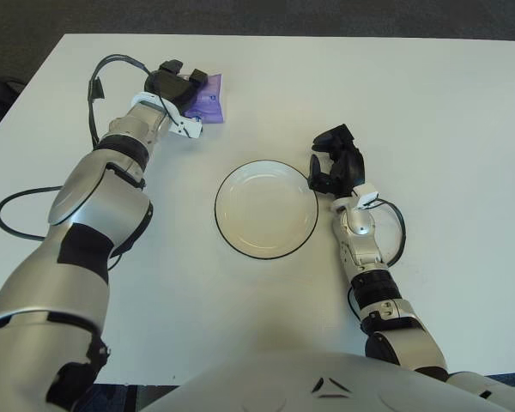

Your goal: Put the tissue paper into the plate.

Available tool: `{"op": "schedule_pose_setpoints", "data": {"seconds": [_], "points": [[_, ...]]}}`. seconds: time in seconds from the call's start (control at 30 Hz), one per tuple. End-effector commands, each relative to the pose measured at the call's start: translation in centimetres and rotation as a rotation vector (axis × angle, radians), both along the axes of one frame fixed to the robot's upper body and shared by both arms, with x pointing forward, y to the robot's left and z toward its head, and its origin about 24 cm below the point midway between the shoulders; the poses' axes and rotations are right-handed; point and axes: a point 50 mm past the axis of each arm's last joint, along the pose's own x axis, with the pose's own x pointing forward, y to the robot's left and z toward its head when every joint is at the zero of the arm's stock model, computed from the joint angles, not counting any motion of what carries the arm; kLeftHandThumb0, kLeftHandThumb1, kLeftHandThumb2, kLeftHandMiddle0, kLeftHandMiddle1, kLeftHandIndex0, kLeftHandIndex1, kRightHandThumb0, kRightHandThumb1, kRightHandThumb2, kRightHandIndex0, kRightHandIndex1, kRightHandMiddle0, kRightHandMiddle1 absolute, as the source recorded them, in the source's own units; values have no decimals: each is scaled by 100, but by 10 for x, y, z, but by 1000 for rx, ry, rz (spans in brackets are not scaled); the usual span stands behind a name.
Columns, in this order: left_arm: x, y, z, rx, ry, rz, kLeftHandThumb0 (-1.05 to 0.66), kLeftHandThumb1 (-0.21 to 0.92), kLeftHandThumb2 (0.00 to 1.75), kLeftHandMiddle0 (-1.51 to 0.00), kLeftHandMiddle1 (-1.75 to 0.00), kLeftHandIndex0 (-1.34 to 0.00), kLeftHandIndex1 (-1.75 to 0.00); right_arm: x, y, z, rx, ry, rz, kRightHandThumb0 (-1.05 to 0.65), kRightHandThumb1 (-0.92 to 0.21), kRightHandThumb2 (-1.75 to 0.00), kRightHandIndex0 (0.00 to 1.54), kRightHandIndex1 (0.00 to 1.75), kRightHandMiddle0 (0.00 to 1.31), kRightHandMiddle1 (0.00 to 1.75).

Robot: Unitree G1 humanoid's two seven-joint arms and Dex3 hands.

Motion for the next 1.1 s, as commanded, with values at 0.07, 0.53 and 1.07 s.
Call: {"op": "schedule_pose_setpoints", "data": {"seconds": [0.07,0.53,1.07], "points": [[-3,13,-8,41,54,56,-105,92,17,-27,-2,0,-73,-24,-8,-52,13,207,-30,-1,-42,-112,63,161,37,162],[-3,16,-11,89,95,81,-98,92,18,-37,-5,0,-82,-24,-8,-51,5,203,-29,-1,-42,-112,62,163,38,161],[-1,12,-7,-190,201,128,-80,92,23,-49,-95,-11,-141,-26,-9,-51,-1,203,-26,-1,-42,-112,61,164,38,160]]}}
